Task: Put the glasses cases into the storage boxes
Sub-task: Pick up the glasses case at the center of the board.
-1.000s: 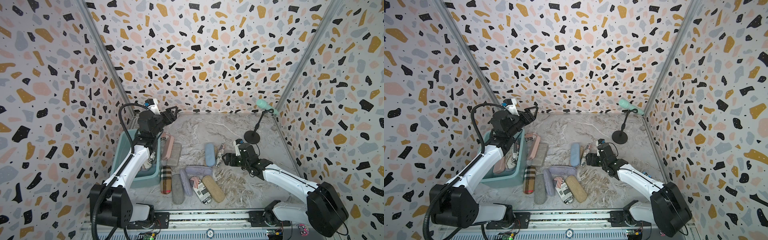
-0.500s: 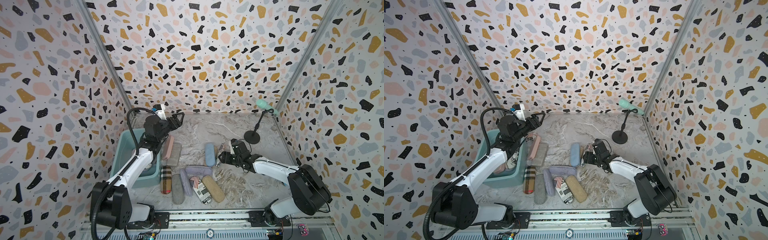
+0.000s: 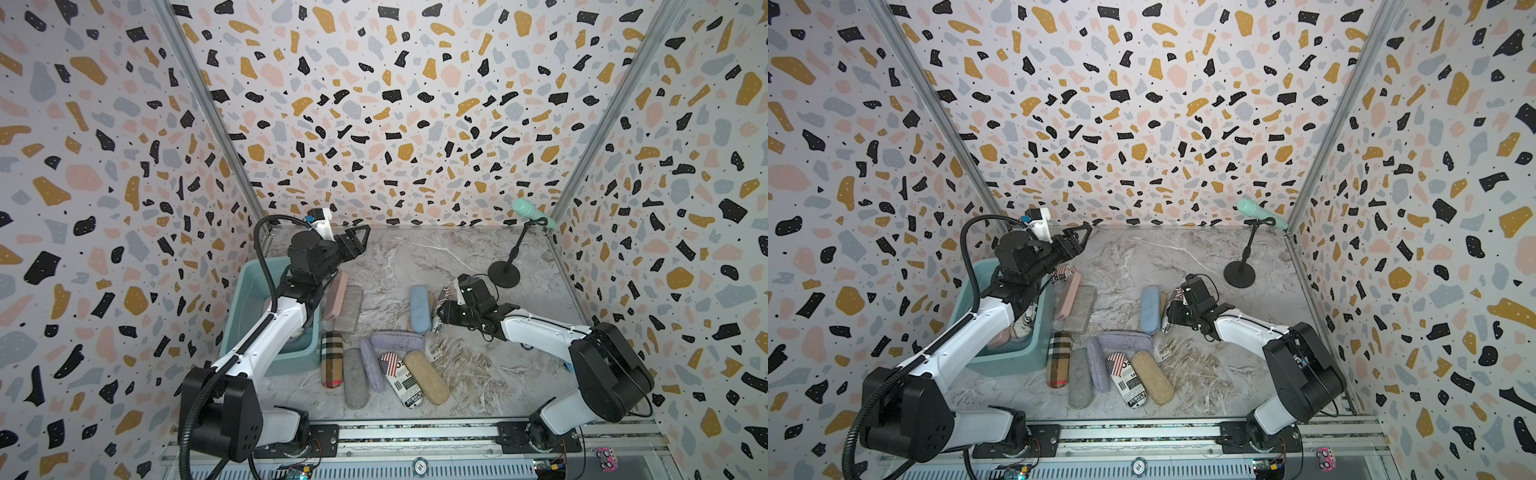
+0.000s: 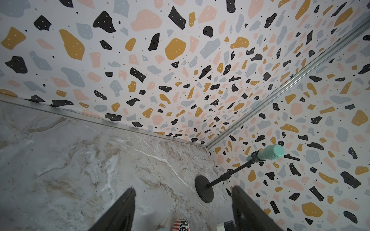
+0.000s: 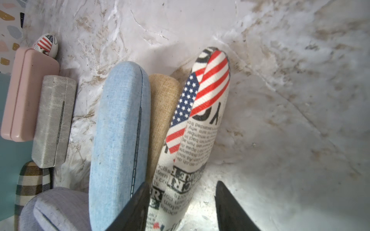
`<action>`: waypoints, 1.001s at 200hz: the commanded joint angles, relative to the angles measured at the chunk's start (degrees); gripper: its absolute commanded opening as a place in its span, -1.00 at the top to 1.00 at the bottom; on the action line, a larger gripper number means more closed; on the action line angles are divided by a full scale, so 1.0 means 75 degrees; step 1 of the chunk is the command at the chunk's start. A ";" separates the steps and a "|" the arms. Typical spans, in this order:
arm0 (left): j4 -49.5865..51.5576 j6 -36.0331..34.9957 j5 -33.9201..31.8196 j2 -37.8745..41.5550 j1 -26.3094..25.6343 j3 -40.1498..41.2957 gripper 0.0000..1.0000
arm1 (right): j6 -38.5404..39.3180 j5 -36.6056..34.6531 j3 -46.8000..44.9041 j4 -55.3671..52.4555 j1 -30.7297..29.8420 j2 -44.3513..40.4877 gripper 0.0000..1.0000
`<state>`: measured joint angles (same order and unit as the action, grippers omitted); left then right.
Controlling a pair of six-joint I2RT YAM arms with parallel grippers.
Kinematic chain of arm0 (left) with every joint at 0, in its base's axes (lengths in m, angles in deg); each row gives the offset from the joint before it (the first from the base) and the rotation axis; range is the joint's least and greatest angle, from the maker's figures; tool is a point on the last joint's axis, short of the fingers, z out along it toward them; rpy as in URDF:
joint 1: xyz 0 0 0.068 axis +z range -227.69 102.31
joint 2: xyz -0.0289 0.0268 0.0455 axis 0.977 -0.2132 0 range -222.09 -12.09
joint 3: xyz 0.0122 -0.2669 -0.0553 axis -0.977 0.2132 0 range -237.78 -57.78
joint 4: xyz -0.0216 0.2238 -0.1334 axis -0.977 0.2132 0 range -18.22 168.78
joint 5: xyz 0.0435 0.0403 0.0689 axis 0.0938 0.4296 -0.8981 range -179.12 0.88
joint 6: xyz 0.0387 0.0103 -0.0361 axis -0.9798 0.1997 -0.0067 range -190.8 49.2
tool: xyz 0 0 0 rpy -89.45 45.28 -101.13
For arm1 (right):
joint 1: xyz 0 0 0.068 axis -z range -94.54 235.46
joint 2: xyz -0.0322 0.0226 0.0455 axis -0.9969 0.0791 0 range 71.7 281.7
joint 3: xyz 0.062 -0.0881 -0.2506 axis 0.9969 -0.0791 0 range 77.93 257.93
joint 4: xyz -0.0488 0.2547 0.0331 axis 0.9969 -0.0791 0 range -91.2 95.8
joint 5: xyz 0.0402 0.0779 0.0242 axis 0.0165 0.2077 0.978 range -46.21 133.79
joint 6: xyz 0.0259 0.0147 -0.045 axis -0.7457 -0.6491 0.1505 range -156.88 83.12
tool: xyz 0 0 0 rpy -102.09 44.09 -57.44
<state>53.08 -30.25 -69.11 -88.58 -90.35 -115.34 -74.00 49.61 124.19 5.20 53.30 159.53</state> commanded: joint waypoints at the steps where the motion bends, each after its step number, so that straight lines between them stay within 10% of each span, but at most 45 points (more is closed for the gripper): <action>1: -0.0156 -0.0216 -0.0055 0.0214 -0.0045 -0.0023 -0.53 | 0.0334 -0.0167 0.0355 -0.0450 -0.0025 0.0096 -0.02; 200: -0.0129 -0.0216 -0.0008 0.0168 -0.0066 -0.0048 -0.53 | 0.0967 -0.0094 0.0636 -0.0944 -0.0313 0.0794 -0.18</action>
<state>53.71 -30.99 -69.29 -88.58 -90.57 -115.34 -65.56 50.48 127.81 -0.26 51.59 165.08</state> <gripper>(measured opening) 0.766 0.598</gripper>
